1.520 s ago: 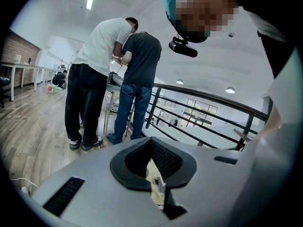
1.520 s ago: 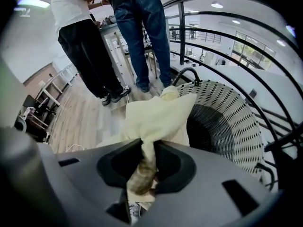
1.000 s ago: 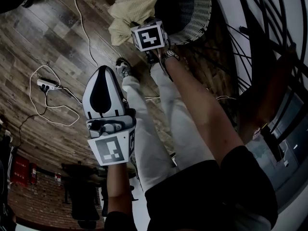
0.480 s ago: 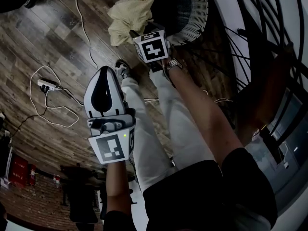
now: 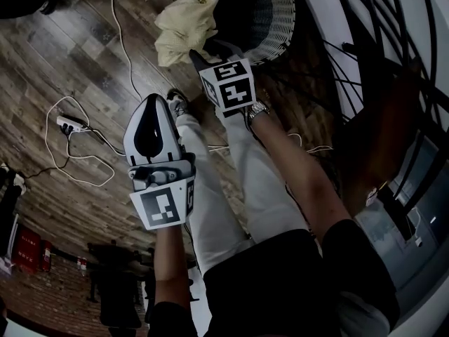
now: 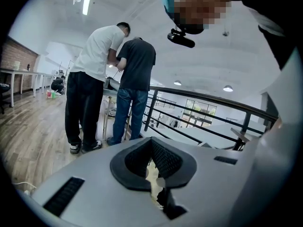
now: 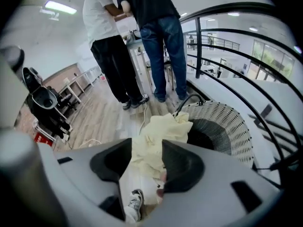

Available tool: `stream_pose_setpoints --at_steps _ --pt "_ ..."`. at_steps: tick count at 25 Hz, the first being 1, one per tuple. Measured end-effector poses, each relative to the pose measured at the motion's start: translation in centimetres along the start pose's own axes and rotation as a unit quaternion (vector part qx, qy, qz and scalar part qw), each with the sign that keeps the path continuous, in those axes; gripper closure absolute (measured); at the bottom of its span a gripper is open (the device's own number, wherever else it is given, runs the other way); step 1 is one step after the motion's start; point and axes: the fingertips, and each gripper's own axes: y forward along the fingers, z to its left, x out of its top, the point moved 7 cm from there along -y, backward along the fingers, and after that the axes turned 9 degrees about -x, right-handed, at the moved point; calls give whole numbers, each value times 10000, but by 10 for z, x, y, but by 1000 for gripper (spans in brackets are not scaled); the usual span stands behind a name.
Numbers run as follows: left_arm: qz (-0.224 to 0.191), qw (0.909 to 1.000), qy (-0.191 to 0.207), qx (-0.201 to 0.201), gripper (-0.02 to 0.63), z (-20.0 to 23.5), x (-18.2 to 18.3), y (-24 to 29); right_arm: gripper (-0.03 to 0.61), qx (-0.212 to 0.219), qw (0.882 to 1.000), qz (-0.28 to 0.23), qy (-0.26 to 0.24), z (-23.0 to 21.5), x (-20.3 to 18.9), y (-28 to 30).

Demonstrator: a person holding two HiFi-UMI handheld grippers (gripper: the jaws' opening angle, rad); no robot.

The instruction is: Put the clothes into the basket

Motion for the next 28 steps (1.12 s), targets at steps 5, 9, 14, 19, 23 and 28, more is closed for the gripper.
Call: stream_pose_setpoints --at_steps 5,9,14,19,23,28 --pt "-36 9999 54 96 603 -10 0 -9 468 412 9960 -762 205 11 22 -71" --pt "0 9999 149 46 603 -16 3 -8 545 473 9898 -1332 175 14 43 -113" --pt "-128 9995 243 -159 603 -31 23 2 568 508 9817 -1810 316 14 61 -153" --pt "-302 9976 294 -545 603 -61 46 7 569 368 9717 -2309 325 13 72 -197" --pt "-489 9953 378 -751 603 -76 62 7 569 310 9612 -2697 482 10 83 -232" --pt "-622 9939 344 -846 603 -87 90 3 569 300 9450 -3236 359 9 96 -276"
